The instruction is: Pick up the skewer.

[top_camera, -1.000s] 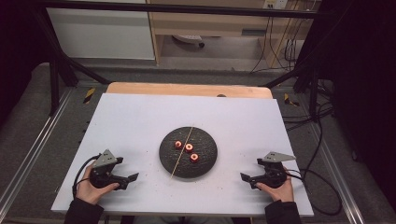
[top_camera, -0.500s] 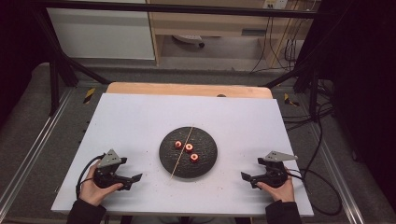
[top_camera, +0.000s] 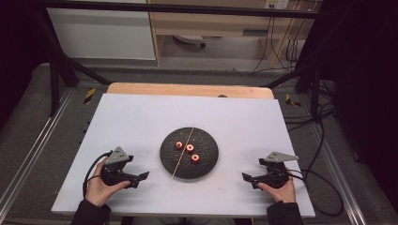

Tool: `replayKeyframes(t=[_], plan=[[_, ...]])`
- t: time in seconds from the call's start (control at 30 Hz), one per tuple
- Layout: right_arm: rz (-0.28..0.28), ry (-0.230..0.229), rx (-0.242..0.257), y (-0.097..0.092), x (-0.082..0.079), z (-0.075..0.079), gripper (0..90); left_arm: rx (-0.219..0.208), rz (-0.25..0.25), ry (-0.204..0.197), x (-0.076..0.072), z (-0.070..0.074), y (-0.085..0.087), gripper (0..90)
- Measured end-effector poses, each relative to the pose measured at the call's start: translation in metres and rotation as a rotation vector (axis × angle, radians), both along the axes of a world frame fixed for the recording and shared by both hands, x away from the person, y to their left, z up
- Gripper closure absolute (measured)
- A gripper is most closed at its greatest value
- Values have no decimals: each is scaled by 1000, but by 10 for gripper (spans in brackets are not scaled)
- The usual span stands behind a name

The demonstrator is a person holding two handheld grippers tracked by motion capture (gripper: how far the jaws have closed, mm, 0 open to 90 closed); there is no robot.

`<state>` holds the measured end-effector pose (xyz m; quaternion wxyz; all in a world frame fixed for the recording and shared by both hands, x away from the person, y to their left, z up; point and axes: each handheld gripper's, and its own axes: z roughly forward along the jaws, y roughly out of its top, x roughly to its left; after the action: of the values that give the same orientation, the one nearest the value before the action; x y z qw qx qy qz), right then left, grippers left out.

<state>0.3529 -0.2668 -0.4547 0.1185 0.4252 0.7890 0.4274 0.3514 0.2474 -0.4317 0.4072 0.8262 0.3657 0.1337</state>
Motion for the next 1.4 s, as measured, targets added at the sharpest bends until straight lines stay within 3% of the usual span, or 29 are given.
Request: replayKeyframes(t=[0.47,0.83,1.13,1.4], plan=[[5,-7,-4,0,0,0,6,18,-10,8,6,13,-27,74],[7,-9,-7,2,0,1,6,45,-3,11,14,22,-55,135],[7,-4,-8,2,0,1,6,97,-3,52,24,24,-81,223],[7,-4,-10,2,1,1,6,113,15,103,32,26,-102,337]])
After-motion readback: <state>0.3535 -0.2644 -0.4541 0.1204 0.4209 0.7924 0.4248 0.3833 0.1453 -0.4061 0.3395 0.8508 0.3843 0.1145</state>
